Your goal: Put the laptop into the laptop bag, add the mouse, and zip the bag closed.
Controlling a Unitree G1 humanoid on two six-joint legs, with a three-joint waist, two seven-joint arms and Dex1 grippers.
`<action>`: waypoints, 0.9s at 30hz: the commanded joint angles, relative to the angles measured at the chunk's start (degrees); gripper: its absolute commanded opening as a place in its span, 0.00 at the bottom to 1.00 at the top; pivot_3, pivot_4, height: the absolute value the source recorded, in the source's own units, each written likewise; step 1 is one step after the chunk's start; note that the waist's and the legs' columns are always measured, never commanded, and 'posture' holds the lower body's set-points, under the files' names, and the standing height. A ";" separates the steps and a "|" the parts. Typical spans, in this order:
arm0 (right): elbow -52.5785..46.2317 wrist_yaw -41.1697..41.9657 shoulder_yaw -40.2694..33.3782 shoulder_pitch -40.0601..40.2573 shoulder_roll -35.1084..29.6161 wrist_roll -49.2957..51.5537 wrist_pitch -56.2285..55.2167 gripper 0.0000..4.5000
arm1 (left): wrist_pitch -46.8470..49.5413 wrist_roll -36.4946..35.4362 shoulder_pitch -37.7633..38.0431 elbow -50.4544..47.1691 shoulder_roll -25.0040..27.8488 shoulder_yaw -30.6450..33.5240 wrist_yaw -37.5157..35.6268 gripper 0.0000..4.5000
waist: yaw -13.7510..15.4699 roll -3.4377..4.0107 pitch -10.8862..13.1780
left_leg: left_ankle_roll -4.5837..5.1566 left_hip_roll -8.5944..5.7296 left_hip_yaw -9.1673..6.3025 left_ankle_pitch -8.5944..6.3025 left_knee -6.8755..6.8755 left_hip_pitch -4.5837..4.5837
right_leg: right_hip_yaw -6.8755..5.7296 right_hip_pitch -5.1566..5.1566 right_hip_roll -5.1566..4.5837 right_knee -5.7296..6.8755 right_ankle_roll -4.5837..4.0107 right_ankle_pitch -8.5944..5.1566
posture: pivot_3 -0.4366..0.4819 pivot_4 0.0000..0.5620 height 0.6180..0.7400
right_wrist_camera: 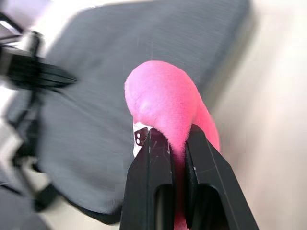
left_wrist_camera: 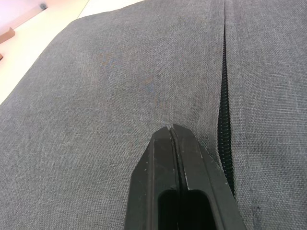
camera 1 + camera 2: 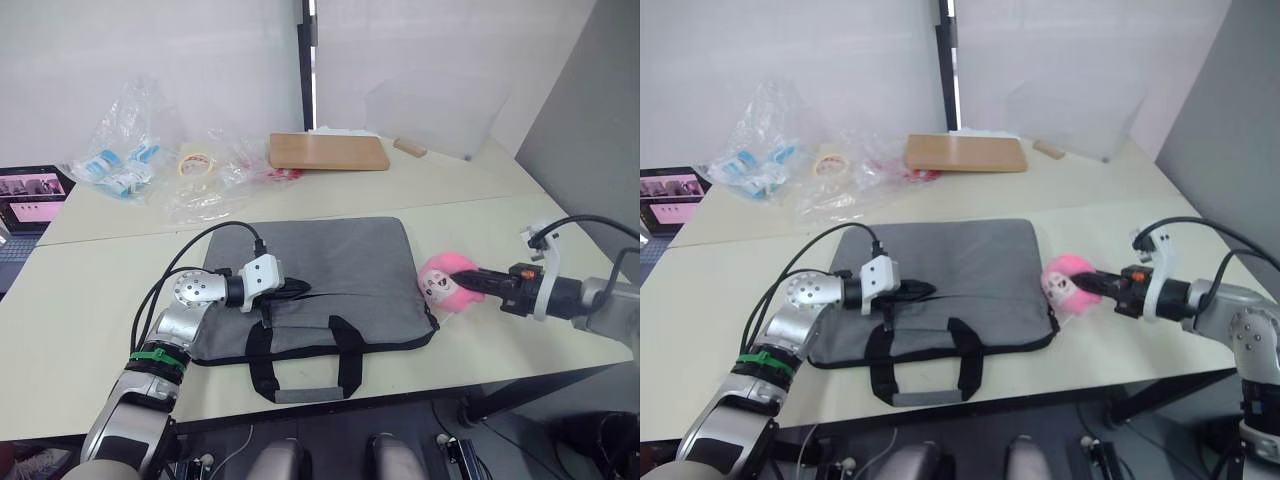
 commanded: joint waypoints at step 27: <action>20.34 28.30 14.95 -12.36 -13.79 -18.02 -20.58 0.99 | 2.73 4.25 4.31 3.95 -0.81 -4.59 -1.07 0.00 | -0.12 0.04 -0.02 | 0.11 0.06 0.25 -0.06 0.02 0.08 | 0.11 0.21 0.49 -0.04 0.26 -0.15 | 0.48 0.27 1.00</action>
